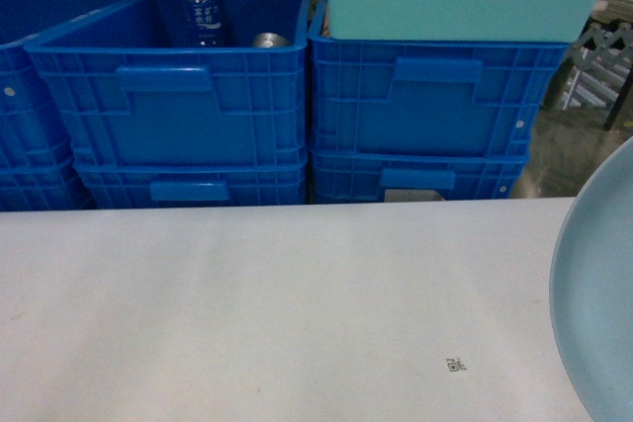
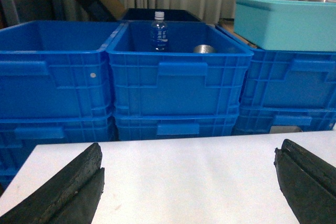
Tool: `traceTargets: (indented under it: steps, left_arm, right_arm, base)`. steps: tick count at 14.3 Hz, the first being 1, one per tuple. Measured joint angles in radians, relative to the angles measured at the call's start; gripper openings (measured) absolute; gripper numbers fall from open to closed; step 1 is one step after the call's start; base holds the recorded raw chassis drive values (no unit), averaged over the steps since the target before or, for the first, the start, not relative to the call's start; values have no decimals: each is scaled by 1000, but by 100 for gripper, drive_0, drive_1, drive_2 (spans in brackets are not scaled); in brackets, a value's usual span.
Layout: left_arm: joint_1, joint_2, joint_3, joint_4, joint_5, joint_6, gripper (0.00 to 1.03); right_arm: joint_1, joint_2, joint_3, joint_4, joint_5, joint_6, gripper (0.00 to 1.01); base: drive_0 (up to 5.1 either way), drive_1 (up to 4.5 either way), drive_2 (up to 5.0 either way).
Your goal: Place blue tray on left shelf second layer neatly
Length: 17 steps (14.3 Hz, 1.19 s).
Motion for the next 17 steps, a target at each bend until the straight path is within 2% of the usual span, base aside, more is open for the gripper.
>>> traceTargets:
  steps: [17]
  left_arm:
    - [0,0,0,0,0,0,98]
  right_arm:
    - [0,0,0,0,0,0,2]
  base:
    - [-161,-161,-161]
